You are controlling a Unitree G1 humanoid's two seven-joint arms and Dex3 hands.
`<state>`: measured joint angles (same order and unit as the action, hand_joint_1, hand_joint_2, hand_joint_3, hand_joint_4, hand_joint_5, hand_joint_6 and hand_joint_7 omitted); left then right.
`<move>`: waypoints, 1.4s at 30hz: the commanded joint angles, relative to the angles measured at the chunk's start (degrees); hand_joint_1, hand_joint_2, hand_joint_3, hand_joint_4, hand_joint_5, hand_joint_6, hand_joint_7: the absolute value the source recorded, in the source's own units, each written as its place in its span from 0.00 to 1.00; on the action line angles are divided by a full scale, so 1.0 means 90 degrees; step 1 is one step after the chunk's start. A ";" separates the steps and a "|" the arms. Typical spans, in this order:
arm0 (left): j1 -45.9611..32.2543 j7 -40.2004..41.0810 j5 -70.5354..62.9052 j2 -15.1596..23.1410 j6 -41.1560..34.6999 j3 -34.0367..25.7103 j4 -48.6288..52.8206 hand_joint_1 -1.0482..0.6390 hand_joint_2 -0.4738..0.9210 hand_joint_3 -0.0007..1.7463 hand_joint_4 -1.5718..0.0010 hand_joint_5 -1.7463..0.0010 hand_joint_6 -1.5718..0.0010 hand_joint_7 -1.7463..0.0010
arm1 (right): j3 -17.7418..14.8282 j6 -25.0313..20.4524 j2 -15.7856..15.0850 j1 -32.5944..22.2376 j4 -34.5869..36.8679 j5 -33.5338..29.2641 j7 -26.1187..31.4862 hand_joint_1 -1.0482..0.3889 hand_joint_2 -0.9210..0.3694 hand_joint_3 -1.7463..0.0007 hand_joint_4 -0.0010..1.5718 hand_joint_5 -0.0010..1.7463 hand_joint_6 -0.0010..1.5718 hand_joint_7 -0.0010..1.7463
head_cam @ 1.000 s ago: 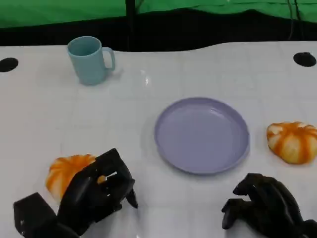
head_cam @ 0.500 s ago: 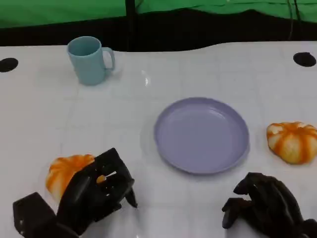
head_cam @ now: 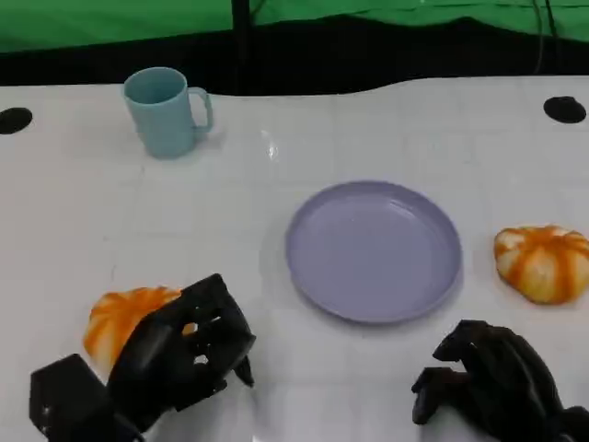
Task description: Grasp the bread from the table and place it into the plate.
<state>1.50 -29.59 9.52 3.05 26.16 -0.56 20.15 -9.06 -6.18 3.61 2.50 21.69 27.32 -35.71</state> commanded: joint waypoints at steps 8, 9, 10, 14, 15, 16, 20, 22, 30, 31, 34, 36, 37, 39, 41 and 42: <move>-0.0132 0.0529 -0.1454 0.1158 -0.0592 0.0141 -0.1531 0.30 1.00 0.15 0.66 0.35 0.63 0.76 | 0.0054 0.0007 -0.0025 -0.0073 -0.0161 -0.0023 0.0052 0.00 0.14 1.00 1.00 0.43 1.00 0.22; -0.0145 0.0579 -0.1596 0.1233 -0.0665 0.0152 -0.1671 0.30 1.00 0.14 0.65 0.38 0.62 0.82 | 0.0060 0.0008 -0.0023 -0.0076 -0.0167 -0.0027 0.0062 0.00 0.14 1.00 1.00 0.43 1.00 0.23; -0.0159 0.0653 -0.1922 0.1387 -0.0822 0.0177 -0.1917 0.30 1.00 0.13 0.65 0.41 0.61 0.86 | 0.0058 0.0028 -0.0023 -0.0069 -0.0146 -0.0017 0.0036 0.00 0.14 1.00 1.00 0.43 1.00 0.23; -0.0215 0.1006 -0.3672 0.2105 -0.1282 0.0307 -0.2890 0.25 1.00 0.11 0.71 0.53 0.65 0.96 | 0.0071 0.0011 -0.0014 -0.0075 -0.0168 -0.0012 0.0075 0.00 0.14 1.00 1.00 0.44 1.00 0.23; -0.0228 0.1034 -0.4041 0.2252 -0.1404 0.0332 -0.3103 0.24 1.00 0.11 0.72 0.60 0.66 0.98 | 0.0072 0.0001 -0.0012 -0.0078 -0.0175 -0.0006 0.0084 0.00 0.15 1.00 1.00 0.44 1.00 0.23; -0.0236 0.1002 -0.4319 0.2365 -0.1565 0.0351 -0.3301 0.24 1.00 0.11 0.73 0.67 0.68 0.99 | 0.0074 -0.0010 -0.0007 -0.0089 -0.0199 -0.0004 0.0108 0.00 0.15 1.00 1.00 0.44 1.00 0.23; -0.0267 0.0979 -0.4642 0.2498 -0.1910 0.0433 -0.3614 0.23 1.00 0.12 0.75 0.74 0.70 1.00 | 0.0089 -0.0029 -0.0003 -0.0114 -0.0249 0.0002 0.0163 0.00 0.15 1.00 1.00 0.43 1.00 0.22; -0.0208 0.0510 -0.5435 0.2766 -0.2540 0.0582 -0.4042 0.23 1.00 0.10 0.79 0.77 0.76 1.00 | 0.0106 -0.0070 0.0004 -0.0156 -0.0322 0.0011 0.0201 0.00 0.15 1.00 1.00 0.44 1.00 0.22; -0.0148 0.0128 -0.7301 0.2945 -0.3605 0.1121 -0.4564 0.22 1.00 0.02 0.79 0.86 0.82 1.00 | 0.0140 -0.0130 -0.0004 -0.0241 -0.0445 0.0046 0.0251 0.01 0.15 1.00 0.99 0.44 1.00 0.21; -0.0103 0.0048 -0.7605 0.2949 -0.3707 0.1246 -0.4537 0.21 0.99 0.01 0.78 0.87 0.81 1.00 | 0.0142 -0.0119 -0.0007 -0.0242 -0.0440 0.0045 0.0238 0.01 0.15 1.00 0.99 0.44 1.00 0.21; -0.0021 -0.0105 -0.8119 0.2923 -0.3899 0.1459 -0.4483 0.20 0.99 0.00 0.76 0.91 0.81 1.00 | 0.0141 -0.0103 -0.0008 -0.0241 -0.0424 0.0048 0.0213 0.01 0.15 1.00 0.99 0.43 1.00 0.20; 0.0141 -0.0183 -0.8498 0.2837 -0.4057 0.1690 -0.4163 0.20 0.98 0.00 0.77 0.92 0.81 1.00 | 0.0156 -0.0036 -0.0005 -0.0240 -0.0407 0.0013 0.0204 0.01 0.14 1.00 0.99 0.43 1.00 0.20; 0.0227 -0.0187 -0.8624 0.2796 -0.4115 0.1787 -0.3984 0.20 0.98 0.00 0.77 0.93 0.81 1.00 | 0.0158 -0.0015 -0.0005 -0.0237 -0.0396 0.0009 0.0189 0.01 0.14 1.00 0.99 0.43 1.00 0.20; 0.0341 -0.0159 -0.8742 0.2733 -0.4199 0.1900 -0.3742 0.20 0.98 0.00 0.77 0.93 0.81 1.00 | 0.0168 0.0011 -0.0013 -0.0235 -0.0384 0.0000 0.0166 0.01 0.14 1.00 0.99 0.43 1.00 0.20; 0.0483 0.0039 -0.8789 0.2680 -0.4214 0.2014 -0.3344 0.20 0.97 0.00 0.77 0.94 0.81 1.00 | 0.0175 0.0006 -0.0003 -0.0252 -0.0417 -0.0014 0.0212 0.01 0.14 1.00 0.99 0.43 1.00 0.20; 0.0580 0.0183 -0.8782 0.2650 -0.4192 0.2076 -0.3045 0.20 0.97 0.00 0.76 0.94 0.81 1.00 | 0.0182 0.0002 0.0000 -0.0259 -0.0433 -0.0025 0.0235 0.00 0.14 1.00 0.99 0.43 1.00 0.20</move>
<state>4.61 -30.13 -69.04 27.15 -11.07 17.03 -12.02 -7.19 -6.80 3.89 0.54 18.18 27.17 -33.88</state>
